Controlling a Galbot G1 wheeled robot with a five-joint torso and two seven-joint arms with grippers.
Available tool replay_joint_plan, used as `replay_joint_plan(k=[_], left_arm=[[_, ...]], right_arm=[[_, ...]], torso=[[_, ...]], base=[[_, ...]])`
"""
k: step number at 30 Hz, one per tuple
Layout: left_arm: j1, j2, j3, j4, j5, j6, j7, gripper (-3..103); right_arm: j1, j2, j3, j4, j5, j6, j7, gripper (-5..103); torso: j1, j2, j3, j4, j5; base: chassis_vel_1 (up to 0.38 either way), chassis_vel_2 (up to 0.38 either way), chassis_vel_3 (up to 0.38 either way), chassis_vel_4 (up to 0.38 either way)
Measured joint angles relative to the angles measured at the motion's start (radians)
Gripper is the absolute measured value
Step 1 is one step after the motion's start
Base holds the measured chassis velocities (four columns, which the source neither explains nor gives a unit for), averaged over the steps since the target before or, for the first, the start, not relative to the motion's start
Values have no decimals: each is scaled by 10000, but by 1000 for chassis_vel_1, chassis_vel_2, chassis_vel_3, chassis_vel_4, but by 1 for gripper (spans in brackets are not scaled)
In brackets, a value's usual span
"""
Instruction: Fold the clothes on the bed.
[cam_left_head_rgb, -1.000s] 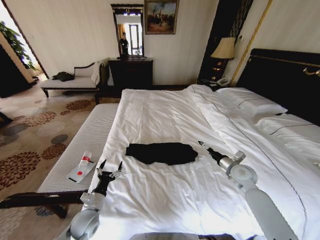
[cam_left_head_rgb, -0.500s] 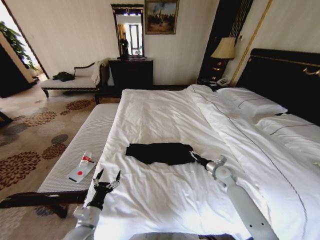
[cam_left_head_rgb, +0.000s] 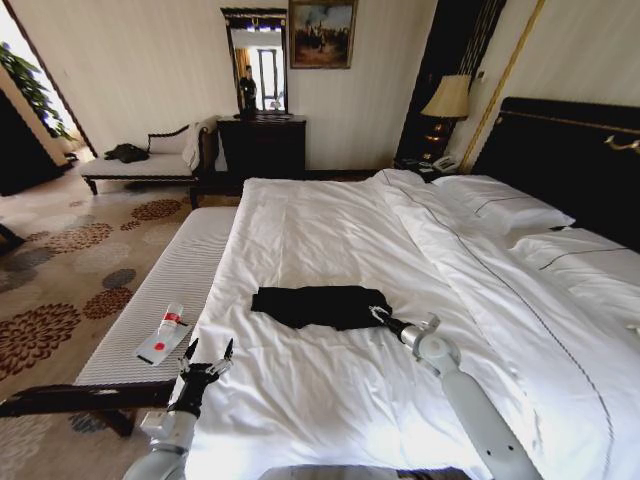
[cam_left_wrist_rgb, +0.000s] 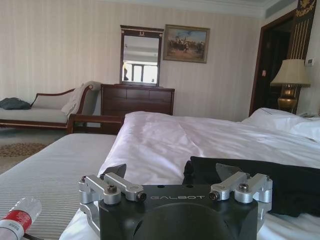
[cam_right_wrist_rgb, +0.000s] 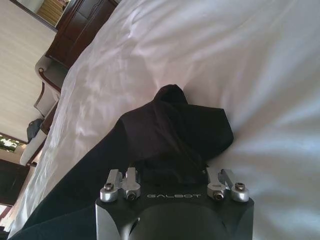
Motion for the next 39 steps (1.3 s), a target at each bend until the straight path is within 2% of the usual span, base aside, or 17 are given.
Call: replay_joint_plan(k=[1, 4, 7, 10, 13, 22, 27, 30, 36, 39], left_arm=[[-16, -11, 0, -12, -4, 5, -9, 100], [-37, -75, 8, -16, -5, 7, -17, 100], [-8, -158, 41, -18, 29, 8, -17, 100], [24, -180, 55, -48, 44, 8, -17, 100], [41, -203, 63, -102, 78, 8, -17, 100], [203, -273, 65, -336, 163, 11, -2, 100], [176, -270, 52, -398, 164, 11, 1, 100], [51, -325, 54, -412, 149, 12, 5, 100], [-243, -524, 143, -379, 101, 17, 4, 100], [-287, -596, 188, -339, 111, 17, 4, 100]], right_arm=[[5, 0, -5, 18, 3, 18, 0, 48], [21, 5, -16, 42, 4, 71, 11, 42], [29, 40, -13, 36, 3, 179, 17, 27], [18, 61, -2, 36, -6, 230, 18, 21], [-31, 111, 27, 98, -33, 294, 17, 5], [-110, 228, 32, 306, -253, 589, 116, 3], [-343, 129, 154, 840, -1142, 1224, -227, 3], [-548, -159, 469, 1742, -1764, 1663, -325, 3], [-787, -679, 1142, 3351, -1740, 1693, -166, 3], [-863, -807, 1210, 3495, -1824, 1692, -123, 3]], torso=[[0, 0, 0, -1, 0], [0, 0, 0, -2, 0], [0, 0, 0, -1, 0], [0, 0, 0, 0, 0], [0, 0, 0, -2, 0], [0, 0, 0, -1, 0], [1, 0, 0, 0, 2], [0, 0, 0, -1, -1], [1, 0, 0, -4, -3], [0, 0, -1, -2, -4]], base=[[0, 0, 0, 0], [0, 0, 0, 0], [0, 0, 0, 0], [0, 0, 0, 0], [0, 0, 0, 0], [0, 0, 0, 0], [0, 0, 0, 0], [0, 0, 0, 0], [0, 0, 0, 0], [0, 0, 0, 0]])
